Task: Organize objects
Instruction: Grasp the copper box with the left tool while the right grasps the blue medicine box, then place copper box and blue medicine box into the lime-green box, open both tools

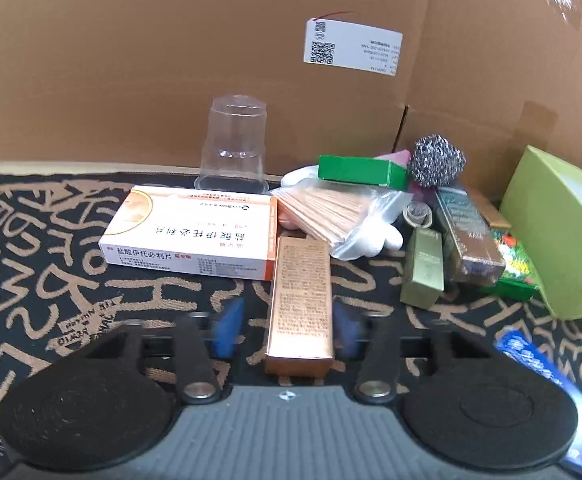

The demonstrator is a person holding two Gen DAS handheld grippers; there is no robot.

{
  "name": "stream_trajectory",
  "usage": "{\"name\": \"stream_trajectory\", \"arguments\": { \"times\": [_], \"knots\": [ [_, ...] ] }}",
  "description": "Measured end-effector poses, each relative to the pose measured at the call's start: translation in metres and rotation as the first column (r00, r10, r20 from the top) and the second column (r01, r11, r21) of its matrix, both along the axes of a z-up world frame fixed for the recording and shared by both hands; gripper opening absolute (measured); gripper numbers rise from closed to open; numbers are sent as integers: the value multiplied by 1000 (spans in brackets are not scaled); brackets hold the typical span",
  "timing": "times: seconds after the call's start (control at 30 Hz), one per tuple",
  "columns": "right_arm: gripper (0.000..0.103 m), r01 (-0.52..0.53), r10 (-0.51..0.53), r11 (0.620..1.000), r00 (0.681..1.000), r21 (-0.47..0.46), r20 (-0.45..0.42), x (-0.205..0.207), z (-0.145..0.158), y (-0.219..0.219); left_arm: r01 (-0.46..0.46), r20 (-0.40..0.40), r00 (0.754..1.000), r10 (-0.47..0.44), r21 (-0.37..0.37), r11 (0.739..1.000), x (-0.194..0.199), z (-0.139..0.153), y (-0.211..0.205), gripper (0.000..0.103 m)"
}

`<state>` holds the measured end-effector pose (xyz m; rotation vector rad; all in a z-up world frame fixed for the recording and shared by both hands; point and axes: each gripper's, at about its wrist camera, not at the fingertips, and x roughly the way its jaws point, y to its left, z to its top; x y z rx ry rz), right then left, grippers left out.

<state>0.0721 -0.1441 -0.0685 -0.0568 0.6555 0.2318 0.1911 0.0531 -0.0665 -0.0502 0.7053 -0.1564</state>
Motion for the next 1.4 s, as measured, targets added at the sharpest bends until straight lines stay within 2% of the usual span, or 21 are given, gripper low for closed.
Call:
{"name": "stream_trajectory", "arguments": {
  "times": [0.1, 0.17, 0.2, 0.23, 0.27, 0.33, 0.4, 0.5, 0.57, 0.7, 0.87, 0.97, 1.13, 1.17, 1.27, 1.4],
  "knots": [
    [56, -9, 11, 999, 999, 39, -51, -13, -1, -9, 25, -27, 999, -25, -21, 999, -19, 3, -1, 33],
    [56, -25, 28, 999, 998, 38, -62, -22, 0, -11, 62, -31, 998, -62, -2, 998, -44, 3, -5, 33],
    [60, -30, 32, 999, 998, 31, -61, -25, 1, -11, 86, -32, 996, -86, 4, 996, -57, 3, -8, 33],
    [71, -37, 39, 999, 998, 28, -59, -27, 2, -10, 109, -39, 993, -109, 1, 994, -68, 3, -10, 33],
    [74, -42, 43, 999, 998, 26, -48, -28, 3, -10, 122, -47, 991, -122, -4, 993, -76, 3, -12, 33],
    [75, -43, 43, 999, 999, 11, -26, -26, 7, -7, 123, -50, 991, -124, -4, 992, -85, 5, -13, 37],
    [75, -51, 51, 999, 999, -7, -18, -20, 7, -3, 116, -26, 993, -116, 3, 993, -85, 9, -15, 55],
    [75, -68, 67, 997, 997, -26, -29, -8, 5, 2, 129, -6, 992, -129, 59, 990, -76, 13, -26, 57],
    [74, -82, 80, 996, 996, -46, -39, -1, 3, 4, 148, -23, 989, -147, 89, 985, -70, 10, -32, 56],
    [70, -108, 104, 992, 992, -60, -64, 5, -1, 5, 152, -64, 987, -146, 100, 983, -65, 2, -33, 52],
    [65, -127, 122, 991, 989, -46, -86, 8, -4, 2, 138, -53, 990, -132, 132, 982, -63, 0, -34, 52],
    [62, -131, 128, 991, 987, -26, -99, 11, -6, 1, 142, -52, 989, -135, 140, 980, -64, 0, -35, 47],
    [56, -125, 123, 992, 989, -14, -88, 13, -6, 1, 139, -45, 990, -133, 181, 974, -64, -1, -40, 51],
    [55, -120, 119, 993, 989, -11, -83, 13, -7, 0, 139, -46, 990, -132, 182, 973, -64, -1, -40, 50],
    [55, -112, 112, 994, 992, -2, -64, 9, -8, -3, 147, -53, 989, -140, 162, 976, -67, -1, -42, 34],
    [55, -101, 102, 995, 994, 23, -47, 1, -9, -12, 138, -47, 990, -131, 197, 971, -72, 0, -51, 33]
  ]
}}
